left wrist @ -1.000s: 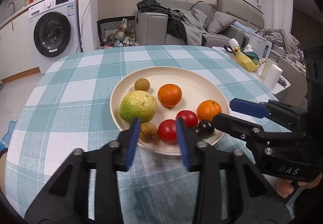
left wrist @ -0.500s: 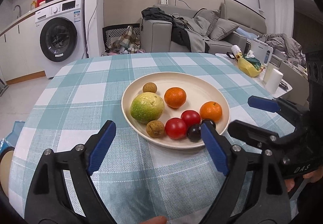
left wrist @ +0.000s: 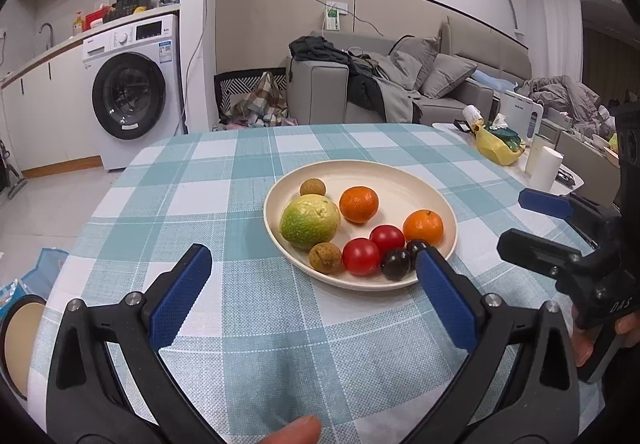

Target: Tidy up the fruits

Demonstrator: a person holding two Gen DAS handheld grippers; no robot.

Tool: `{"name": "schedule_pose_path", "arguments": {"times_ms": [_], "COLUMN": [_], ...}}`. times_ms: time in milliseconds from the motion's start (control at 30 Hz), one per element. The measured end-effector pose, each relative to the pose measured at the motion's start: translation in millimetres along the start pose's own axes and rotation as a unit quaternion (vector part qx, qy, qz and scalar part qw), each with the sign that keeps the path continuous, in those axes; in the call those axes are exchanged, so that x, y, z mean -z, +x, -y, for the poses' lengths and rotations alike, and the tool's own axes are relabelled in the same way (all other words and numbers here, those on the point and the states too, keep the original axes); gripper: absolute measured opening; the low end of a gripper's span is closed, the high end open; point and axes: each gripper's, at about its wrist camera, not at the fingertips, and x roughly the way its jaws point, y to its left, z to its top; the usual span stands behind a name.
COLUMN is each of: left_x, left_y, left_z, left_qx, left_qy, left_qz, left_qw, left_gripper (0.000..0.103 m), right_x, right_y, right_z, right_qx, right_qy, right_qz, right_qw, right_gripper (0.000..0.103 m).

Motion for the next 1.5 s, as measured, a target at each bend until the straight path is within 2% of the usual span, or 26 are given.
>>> {"name": "schedule_pose_path", "arguments": {"times_ms": [133, 367, 800, 1500], "left_x": [2.4, 3.9, 5.9, 4.7], "left_y": [-13.0, -22.1, -28.2, -30.0], "left_z": [-1.5, -3.1, -7.1, -2.8], "left_qx": [-0.003, -0.005, -0.001, 0.001], "left_qy": [0.001, -0.001, -0.001, 0.000], "left_qz": [0.018, 0.026, 0.028, 0.027], "left_qw": [0.9998, 0.9996, 0.9996, 0.9996], "left_gripper": [0.102, 0.102, 0.102, 0.102], "right_x": [2.5, 5.5, 5.5, 5.3], "right_y": [-10.9, -22.5, -25.7, -23.2], "right_z": [0.9, 3.1, -5.6, -4.3], "right_qx": [-0.004, -0.008, -0.002, -0.005], "right_qy": [-0.003, 0.001, -0.020, -0.018], "right_qz": [0.017, 0.038, 0.040, 0.035], "right_qw": [1.000, 0.999, 0.999, 0.999], "right_gripper": [0.103, 0.103, 0.103, 0.103]}}
